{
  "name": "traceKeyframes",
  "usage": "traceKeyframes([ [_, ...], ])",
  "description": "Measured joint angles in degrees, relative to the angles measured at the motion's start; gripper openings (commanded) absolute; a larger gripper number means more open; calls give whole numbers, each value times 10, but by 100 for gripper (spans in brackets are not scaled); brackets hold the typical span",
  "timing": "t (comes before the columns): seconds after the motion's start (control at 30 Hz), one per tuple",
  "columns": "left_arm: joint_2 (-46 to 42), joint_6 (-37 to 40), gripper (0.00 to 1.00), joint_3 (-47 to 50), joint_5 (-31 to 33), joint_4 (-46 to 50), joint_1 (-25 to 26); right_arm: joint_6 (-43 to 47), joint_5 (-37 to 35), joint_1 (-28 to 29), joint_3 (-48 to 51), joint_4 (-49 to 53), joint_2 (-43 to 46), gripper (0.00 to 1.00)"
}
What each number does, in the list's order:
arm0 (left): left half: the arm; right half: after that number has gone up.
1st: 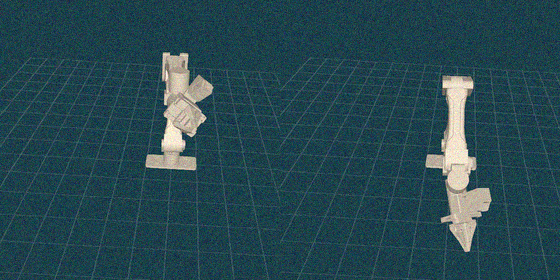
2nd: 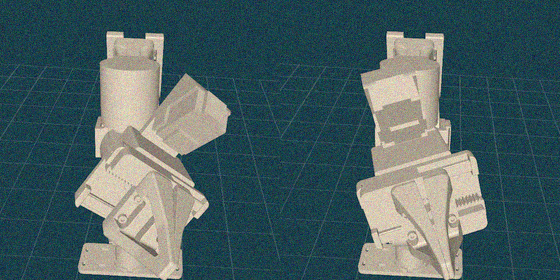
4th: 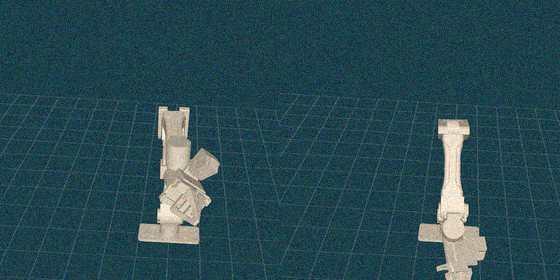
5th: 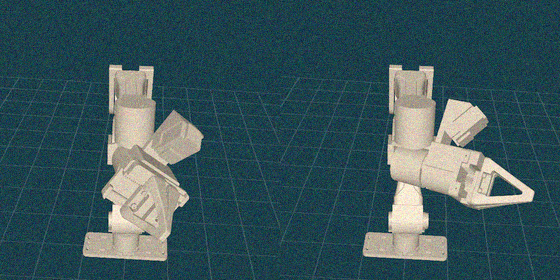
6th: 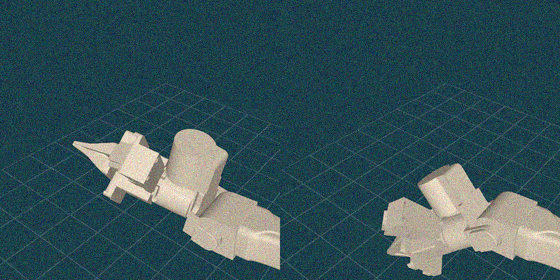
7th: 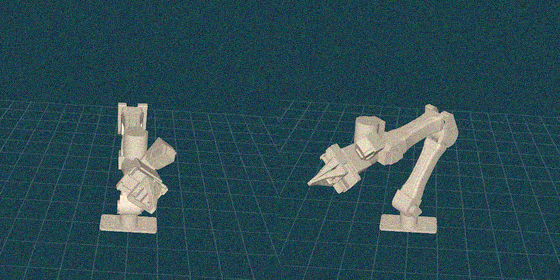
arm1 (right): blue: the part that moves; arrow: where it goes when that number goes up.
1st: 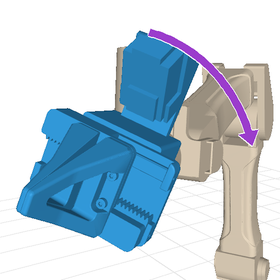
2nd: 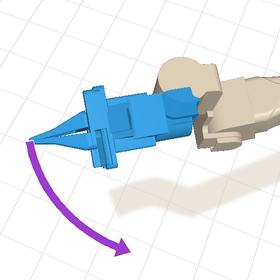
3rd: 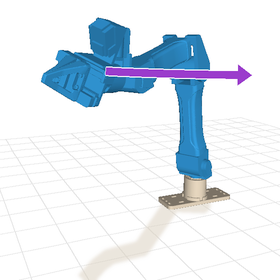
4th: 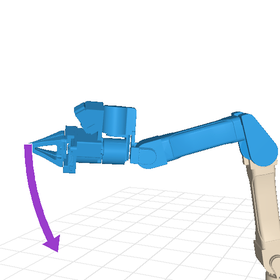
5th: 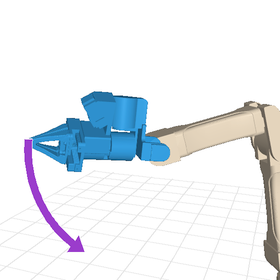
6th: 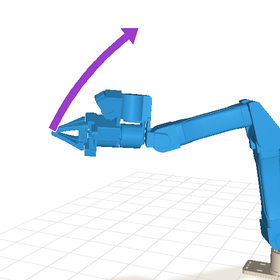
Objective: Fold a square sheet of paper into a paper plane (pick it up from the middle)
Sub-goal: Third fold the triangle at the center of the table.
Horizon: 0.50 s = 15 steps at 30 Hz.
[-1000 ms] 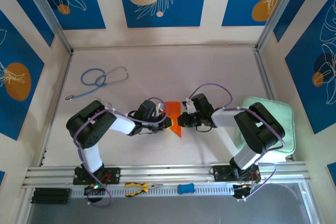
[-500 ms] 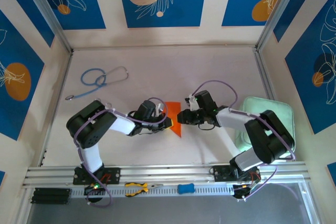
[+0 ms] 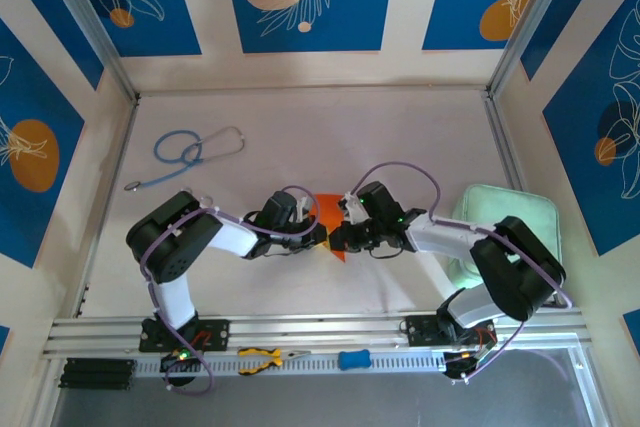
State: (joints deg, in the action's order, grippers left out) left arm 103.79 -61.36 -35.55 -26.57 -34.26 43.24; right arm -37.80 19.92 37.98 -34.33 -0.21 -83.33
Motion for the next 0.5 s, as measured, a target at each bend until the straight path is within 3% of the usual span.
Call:
traceKeyframes([
  [0.5, 0, 0, 0, -3, -2, 6, 0, 0, -41, 27, -35, 44, -53, 3],
])
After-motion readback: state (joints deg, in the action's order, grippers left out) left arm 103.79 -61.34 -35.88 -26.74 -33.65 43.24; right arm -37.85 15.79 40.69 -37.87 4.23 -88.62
